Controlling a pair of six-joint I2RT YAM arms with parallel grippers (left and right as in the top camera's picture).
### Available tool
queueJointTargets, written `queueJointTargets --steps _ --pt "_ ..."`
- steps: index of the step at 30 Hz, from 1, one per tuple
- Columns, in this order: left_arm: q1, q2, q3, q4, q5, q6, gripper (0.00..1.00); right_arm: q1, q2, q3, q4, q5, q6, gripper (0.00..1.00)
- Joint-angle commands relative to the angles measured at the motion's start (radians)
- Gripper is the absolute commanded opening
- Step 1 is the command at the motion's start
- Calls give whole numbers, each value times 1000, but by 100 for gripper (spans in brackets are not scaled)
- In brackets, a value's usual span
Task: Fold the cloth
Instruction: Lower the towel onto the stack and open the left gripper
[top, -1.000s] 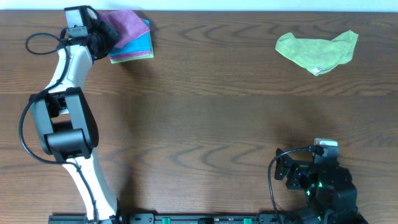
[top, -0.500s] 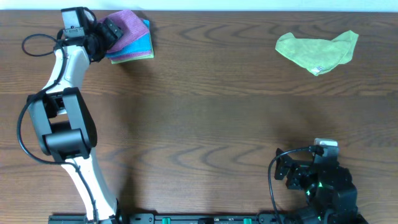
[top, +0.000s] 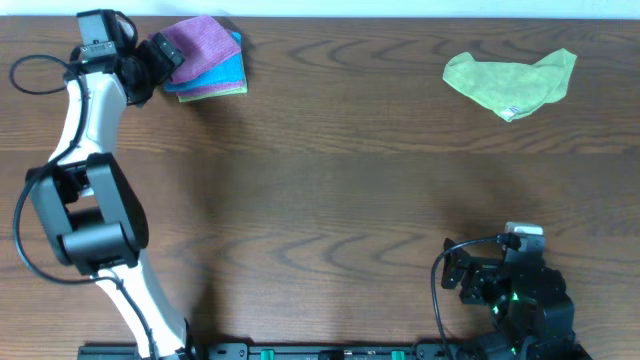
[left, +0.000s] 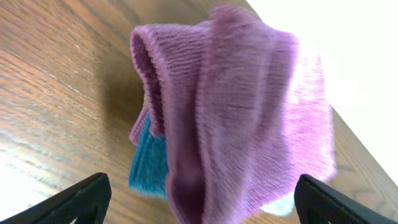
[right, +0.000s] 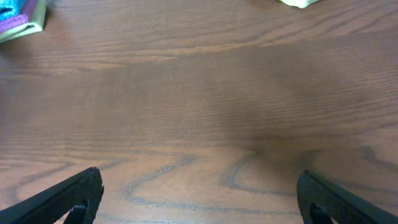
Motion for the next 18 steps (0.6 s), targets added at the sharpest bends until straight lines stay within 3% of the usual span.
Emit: queueJointTargets --steps 1,18 --pt "3 -79 28 -31 -42 48 95 -9 -5 -5 -4 14 10 99" --pt "-71 -305 28 -385 -48 162 95 -9 -5 -5 -4 14 10 99"
